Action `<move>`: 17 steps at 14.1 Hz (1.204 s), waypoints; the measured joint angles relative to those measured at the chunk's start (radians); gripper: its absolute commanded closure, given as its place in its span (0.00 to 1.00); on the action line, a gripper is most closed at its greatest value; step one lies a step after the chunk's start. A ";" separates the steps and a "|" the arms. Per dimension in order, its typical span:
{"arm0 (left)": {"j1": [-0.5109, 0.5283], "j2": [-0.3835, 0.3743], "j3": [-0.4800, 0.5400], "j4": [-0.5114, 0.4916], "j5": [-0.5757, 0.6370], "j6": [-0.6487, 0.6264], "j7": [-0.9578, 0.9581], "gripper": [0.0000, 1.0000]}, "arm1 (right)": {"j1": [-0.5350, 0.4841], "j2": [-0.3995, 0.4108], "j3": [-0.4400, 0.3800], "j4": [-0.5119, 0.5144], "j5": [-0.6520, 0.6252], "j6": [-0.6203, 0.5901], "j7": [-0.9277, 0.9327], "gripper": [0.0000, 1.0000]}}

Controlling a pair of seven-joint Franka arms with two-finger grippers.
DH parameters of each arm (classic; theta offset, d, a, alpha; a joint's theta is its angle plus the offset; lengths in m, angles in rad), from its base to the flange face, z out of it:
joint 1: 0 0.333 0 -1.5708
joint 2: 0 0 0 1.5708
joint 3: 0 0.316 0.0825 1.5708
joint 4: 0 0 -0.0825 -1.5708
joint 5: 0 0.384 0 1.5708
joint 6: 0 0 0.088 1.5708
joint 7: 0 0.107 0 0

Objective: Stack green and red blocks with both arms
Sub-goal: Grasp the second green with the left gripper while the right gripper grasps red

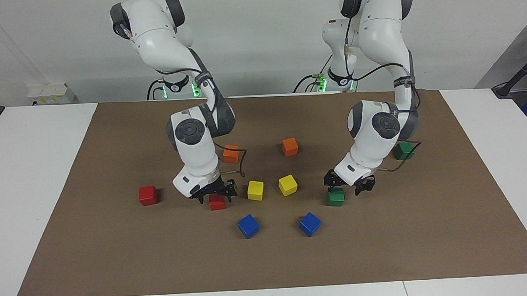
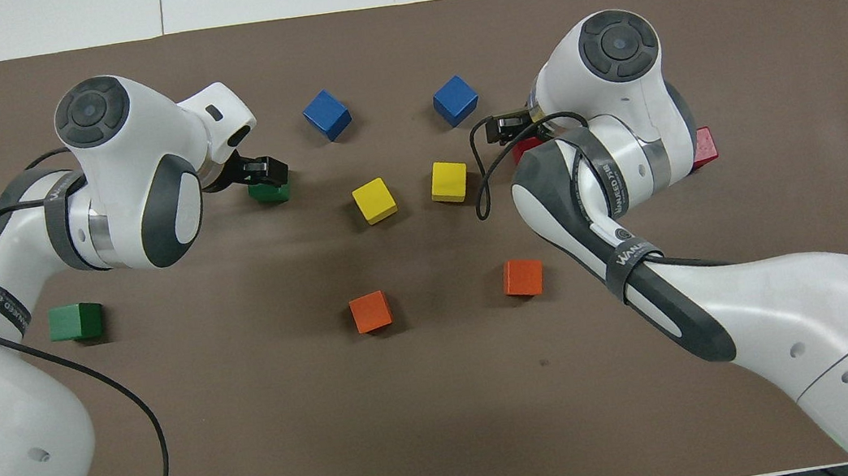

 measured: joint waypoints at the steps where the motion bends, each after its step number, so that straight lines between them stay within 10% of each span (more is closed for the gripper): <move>1: -0.003 0.002 0.000 0.000 0.000 0.011 0.000 0.00 | 0.000 0.000 0.000 -0.022 0.000 0.026 0.000 0.15; 3: -0.011 0.008 -0.001 0.001 -0.001 0.031 -0.009 0.00 | 0.000 -0.002 0.000 -0.063 0.000 0.061 0.000 0.39; 4: -0.015 0.014 -0.001 0.001 -0.001 0.041 -0.012 0.00 | 0.000 -0.003 0.000 -0.081 0.000 0.076 0.000 0.84; 5: -0.021 0.021 -0.001 0.001 -0.001 0.050 -0.014 0.00 | 0.000 -0.006 0.000 -0.094 0.000 0.085 -0.001 1.00; 12: -0.032 0.036 0.000 -0.001 -0.001 0.060 -0.017 0.07 | -0.069 -0.092 -0.010 0.083 -0.005 -0.244 -0.151 1.00; 14: -0.038 0.038 0.000 -0.008 -0.001 0.059 -0.017 0.32 | -0.138 -0.149 -0.011 0.076 -0.005 -0.293 -0.251 1.00; 15: -0.043 0.039 0.000 -0.011 -0.001 0.059 -0.017 0.51 | -0.179 -0.177 -0.012 0.053 -0.005 -0.303 -0.320 1.00; 16: -0.046 0.041 0.000 -0.011 -0.001 0.058 -0.017 0.91 | -0.223 -0.201 -0.012 0.018 -0.005 -0.302 -0.392 1.00; 17: -0.048 0.041 0.000 -0.012 -0.001 0.051 -0.017 1.00 | -0.263 -0.218 -0.012 -0.016 -0.004 -0.296 -0.451 1.00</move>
